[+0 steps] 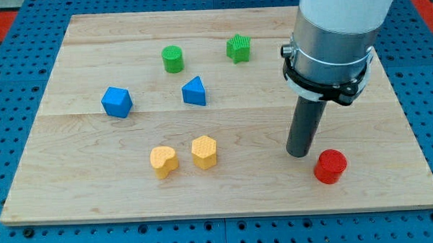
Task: Push the red circle to the bottom right
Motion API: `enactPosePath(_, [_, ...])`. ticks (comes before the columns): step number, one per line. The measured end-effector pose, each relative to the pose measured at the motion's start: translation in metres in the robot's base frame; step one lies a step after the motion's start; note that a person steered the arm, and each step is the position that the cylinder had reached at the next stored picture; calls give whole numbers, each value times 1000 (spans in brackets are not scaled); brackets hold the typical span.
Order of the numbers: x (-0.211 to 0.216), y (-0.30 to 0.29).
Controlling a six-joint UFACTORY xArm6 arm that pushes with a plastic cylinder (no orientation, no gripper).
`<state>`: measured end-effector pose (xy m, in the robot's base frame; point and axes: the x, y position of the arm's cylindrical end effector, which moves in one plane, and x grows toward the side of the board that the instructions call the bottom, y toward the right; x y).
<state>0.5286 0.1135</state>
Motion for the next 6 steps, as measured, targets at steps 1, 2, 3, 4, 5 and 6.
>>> enactPosePath(1, [4,25])
enactPosePath(2, [11,34])
enactPosePath(3, [11,27])
enactPosePath(4, [11,9])
enactPosePath(5, [19,8])
enactPosePath(6, [33,22])
